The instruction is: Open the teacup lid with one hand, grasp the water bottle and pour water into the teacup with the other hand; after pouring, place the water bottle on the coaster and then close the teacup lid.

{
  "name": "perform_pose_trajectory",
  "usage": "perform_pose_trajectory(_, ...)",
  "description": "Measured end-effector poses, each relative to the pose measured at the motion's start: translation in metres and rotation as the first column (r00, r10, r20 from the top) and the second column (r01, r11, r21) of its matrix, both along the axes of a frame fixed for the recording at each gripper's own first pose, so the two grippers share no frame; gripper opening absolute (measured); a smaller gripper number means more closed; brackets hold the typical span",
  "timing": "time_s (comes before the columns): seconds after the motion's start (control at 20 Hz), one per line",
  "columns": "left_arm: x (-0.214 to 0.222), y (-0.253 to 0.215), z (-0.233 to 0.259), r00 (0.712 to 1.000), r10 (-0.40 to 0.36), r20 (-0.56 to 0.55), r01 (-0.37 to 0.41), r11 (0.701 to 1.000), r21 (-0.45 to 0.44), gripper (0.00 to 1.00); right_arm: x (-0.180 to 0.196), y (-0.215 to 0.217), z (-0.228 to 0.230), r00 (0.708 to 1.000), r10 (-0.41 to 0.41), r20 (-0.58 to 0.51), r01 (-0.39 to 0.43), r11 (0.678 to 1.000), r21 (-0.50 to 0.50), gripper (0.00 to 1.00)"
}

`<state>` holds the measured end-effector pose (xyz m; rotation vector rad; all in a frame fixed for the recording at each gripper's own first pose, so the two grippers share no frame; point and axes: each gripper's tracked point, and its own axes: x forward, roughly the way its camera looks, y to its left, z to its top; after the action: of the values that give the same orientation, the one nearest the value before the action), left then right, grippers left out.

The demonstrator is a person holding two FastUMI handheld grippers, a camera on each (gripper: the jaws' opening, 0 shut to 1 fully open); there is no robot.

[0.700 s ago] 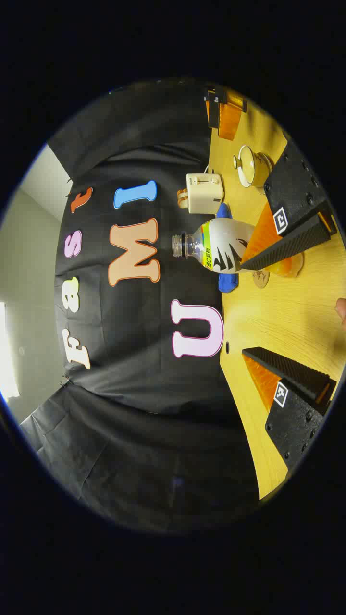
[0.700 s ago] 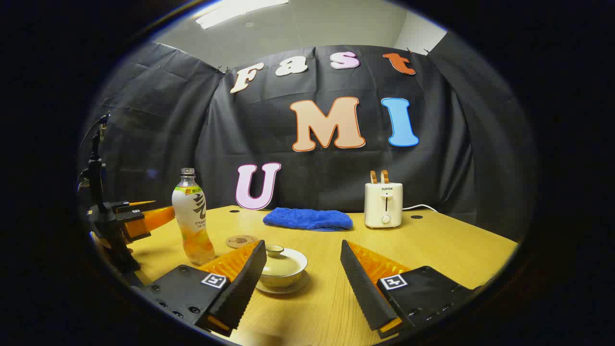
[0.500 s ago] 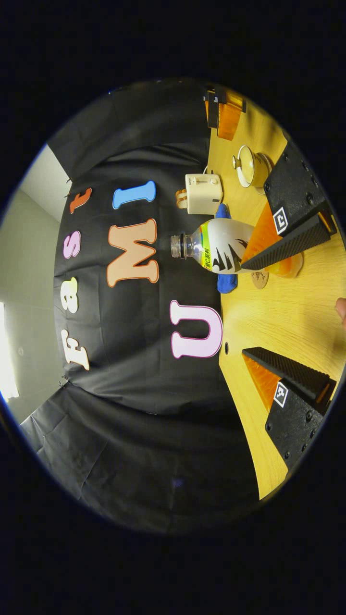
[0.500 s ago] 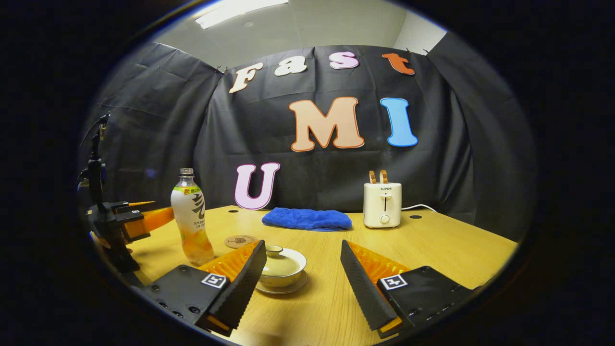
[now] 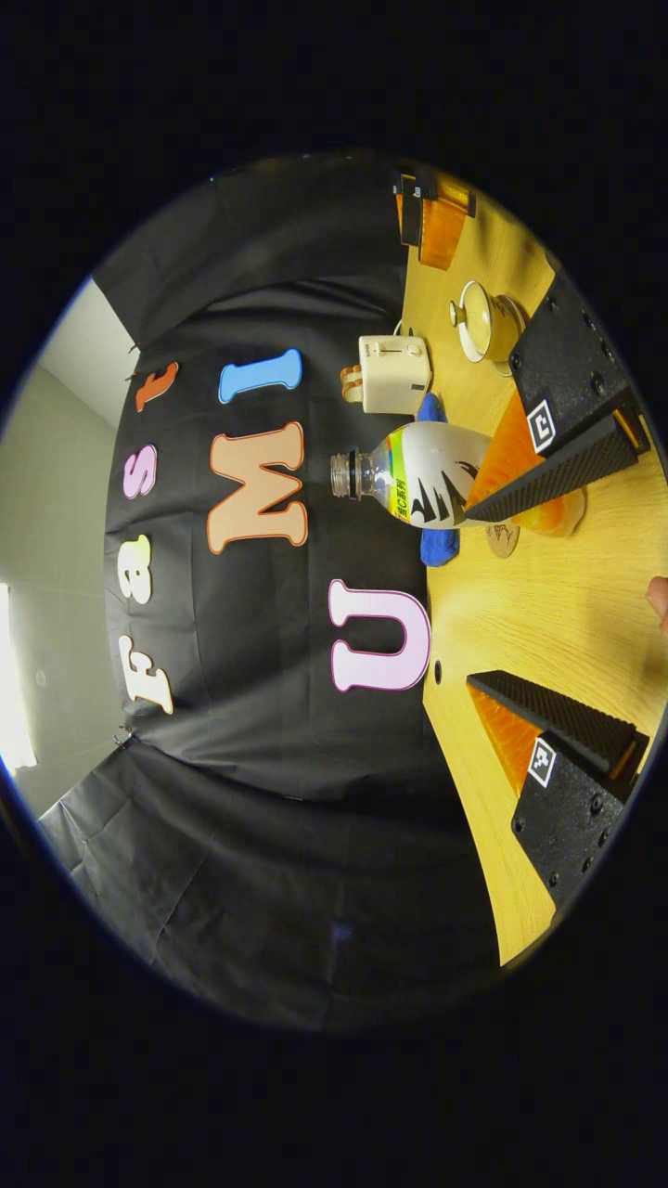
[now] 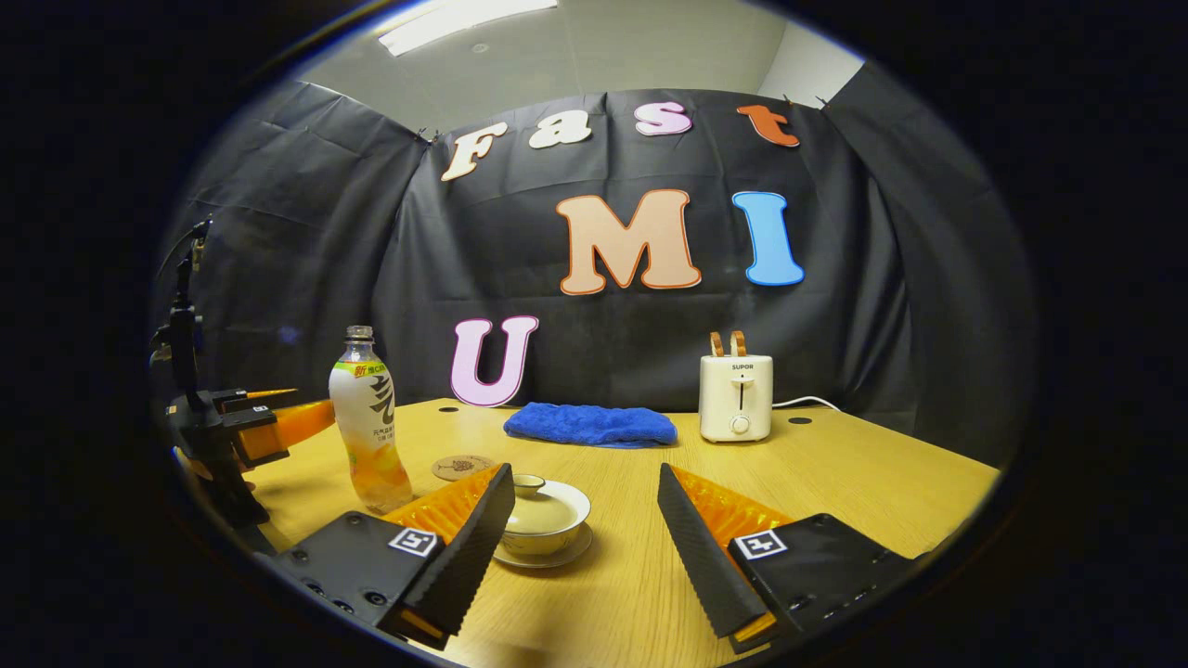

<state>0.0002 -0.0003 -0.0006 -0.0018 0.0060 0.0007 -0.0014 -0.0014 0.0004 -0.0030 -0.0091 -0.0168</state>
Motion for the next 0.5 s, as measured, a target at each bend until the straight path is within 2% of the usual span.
perform_pose_trajectory(0.5,-0.0003,-0.0001,0.0008,1.0,0.002,0.008,-0.002,1.0,-0.003,0.94,-0.0024,0.0025,0.0013,1.0,-0.001,0.007,0.001,1.0,-0.001,0.94)
